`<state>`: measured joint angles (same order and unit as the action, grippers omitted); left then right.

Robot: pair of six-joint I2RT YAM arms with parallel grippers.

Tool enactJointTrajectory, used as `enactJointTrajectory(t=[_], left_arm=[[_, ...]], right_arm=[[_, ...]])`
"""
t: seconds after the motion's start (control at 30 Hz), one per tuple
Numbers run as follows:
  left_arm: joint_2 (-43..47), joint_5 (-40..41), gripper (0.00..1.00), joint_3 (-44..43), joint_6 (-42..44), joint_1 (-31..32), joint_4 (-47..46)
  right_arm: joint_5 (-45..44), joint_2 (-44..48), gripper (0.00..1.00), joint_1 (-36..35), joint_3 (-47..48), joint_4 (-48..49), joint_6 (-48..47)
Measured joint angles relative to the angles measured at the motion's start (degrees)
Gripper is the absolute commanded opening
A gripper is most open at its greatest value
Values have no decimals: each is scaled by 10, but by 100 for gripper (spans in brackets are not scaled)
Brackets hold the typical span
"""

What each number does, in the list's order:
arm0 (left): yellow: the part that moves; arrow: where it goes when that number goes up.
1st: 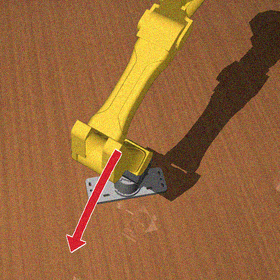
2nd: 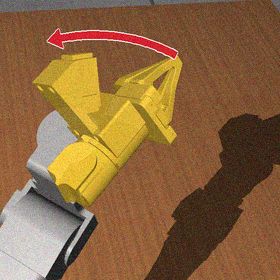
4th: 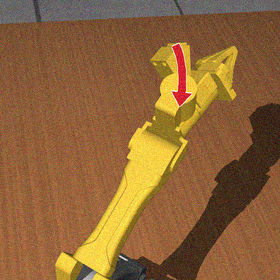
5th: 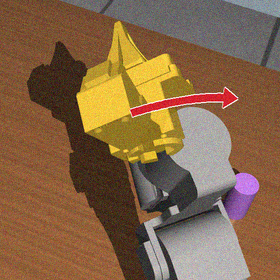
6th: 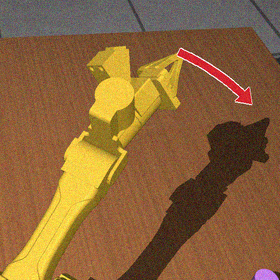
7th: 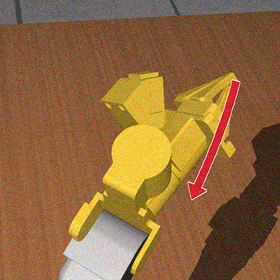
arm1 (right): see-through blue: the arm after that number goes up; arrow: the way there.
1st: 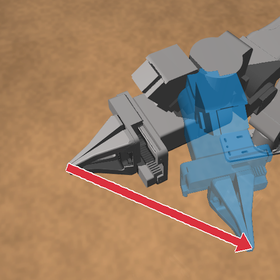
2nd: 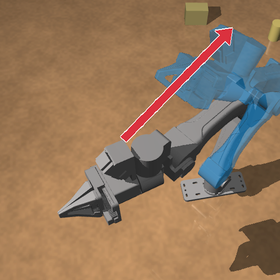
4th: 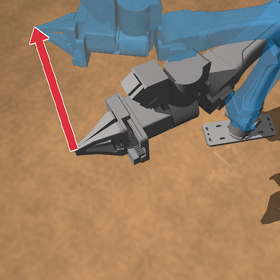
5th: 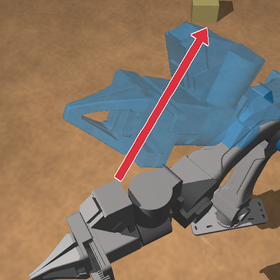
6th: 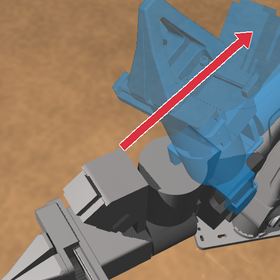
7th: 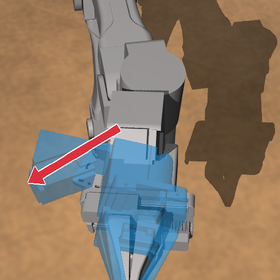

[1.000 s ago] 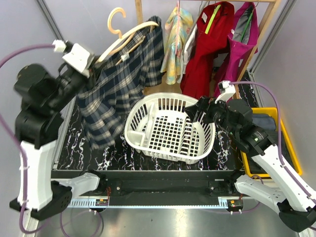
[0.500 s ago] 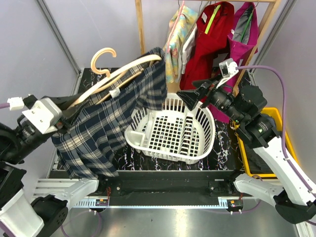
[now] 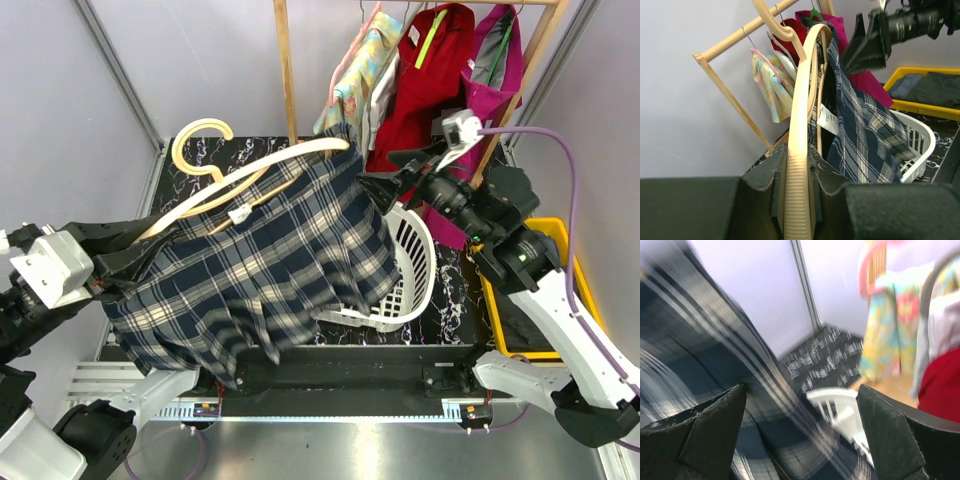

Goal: Remove the skirt from the hanger

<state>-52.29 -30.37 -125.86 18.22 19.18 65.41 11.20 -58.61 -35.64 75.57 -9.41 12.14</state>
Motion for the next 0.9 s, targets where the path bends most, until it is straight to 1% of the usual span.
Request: enactJointTrajectory(t=[0.27,0.4,0.57,0.77,0.87,0.9], left_arm=[[6,-10,0,54,0,0,-7],[6,-10,0,67,0,0,-10],[13,-10,0,74,0,0,-17],[21,-10,0,79,1,0,-21],[21,-9,0,84,3,0,-20],[21,-9,0,87,3,0,-21]], right_arm=[[1,45,100,0,16,107,83],[1,46,100,0,16,146,117],[3,11,100,0,16,168,148],[3,-52,99,0,16,167,180],[4,-71,93,0,17,167,198],[5,-74,86,0,18,167,201]])
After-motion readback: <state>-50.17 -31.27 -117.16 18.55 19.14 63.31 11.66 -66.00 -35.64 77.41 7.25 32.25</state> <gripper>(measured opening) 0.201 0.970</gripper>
